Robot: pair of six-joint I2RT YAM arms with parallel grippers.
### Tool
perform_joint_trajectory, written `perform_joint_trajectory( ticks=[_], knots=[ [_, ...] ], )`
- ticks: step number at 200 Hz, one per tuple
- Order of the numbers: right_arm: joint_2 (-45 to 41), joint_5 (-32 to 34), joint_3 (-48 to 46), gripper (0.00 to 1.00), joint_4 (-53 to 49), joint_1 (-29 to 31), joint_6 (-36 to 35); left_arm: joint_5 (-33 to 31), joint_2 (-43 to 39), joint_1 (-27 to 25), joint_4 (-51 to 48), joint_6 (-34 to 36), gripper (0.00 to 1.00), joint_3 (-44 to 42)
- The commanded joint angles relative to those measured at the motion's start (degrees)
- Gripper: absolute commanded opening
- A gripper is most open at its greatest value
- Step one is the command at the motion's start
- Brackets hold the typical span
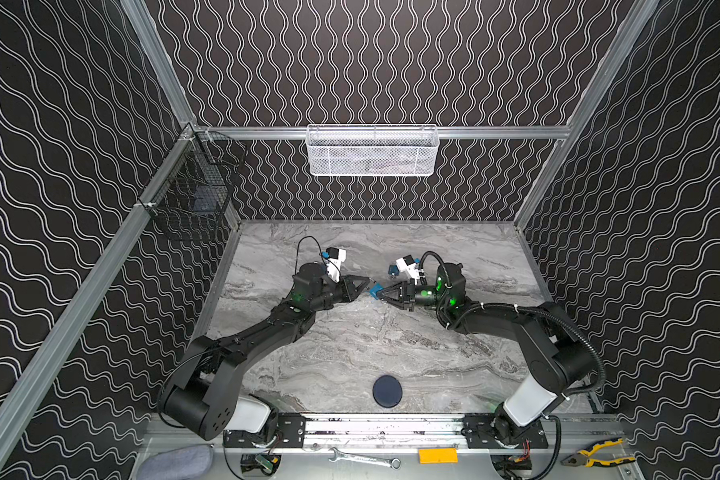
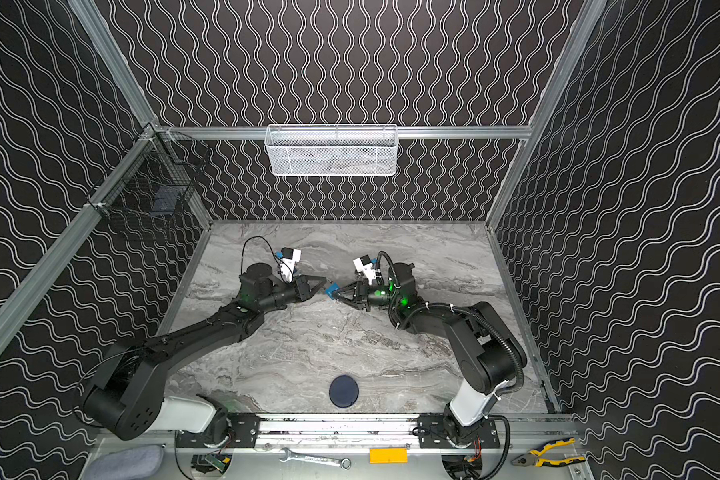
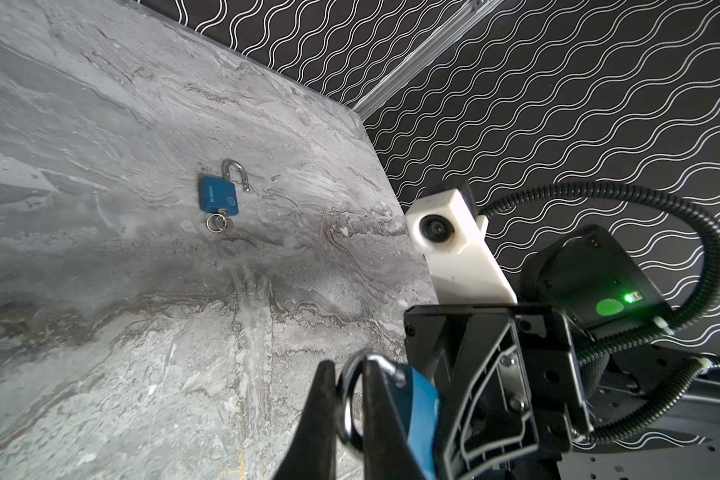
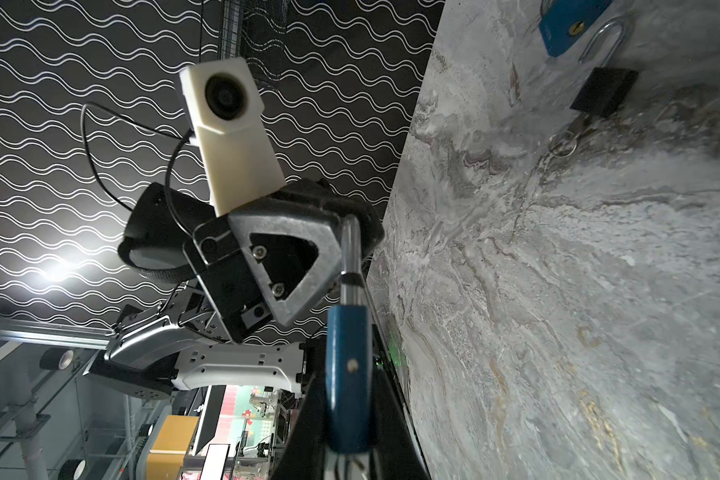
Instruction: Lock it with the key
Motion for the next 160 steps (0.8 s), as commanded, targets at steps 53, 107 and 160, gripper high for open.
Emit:
perform_joint_trajectory(
  ticks=[53,107,160],
  knots=[
    [2.3,7.9,4.5,0.00,11.2,-1.5,0.8,11.5,0.4,-1.1,-4.9,-0.3,0.00,-1.5],
    [2.6,6.7,4.2,0.00,10.2,-0.8,-0.4,10.8,1.6,-1.1,-2.1,-2.0,0.00,-0.7],
    [5.5,5.6,3.1,0.00,14.7,0.2,1.9,12.6,3.2,-1.2,3.3,-5.1,0.00,0.5]
  ],
)
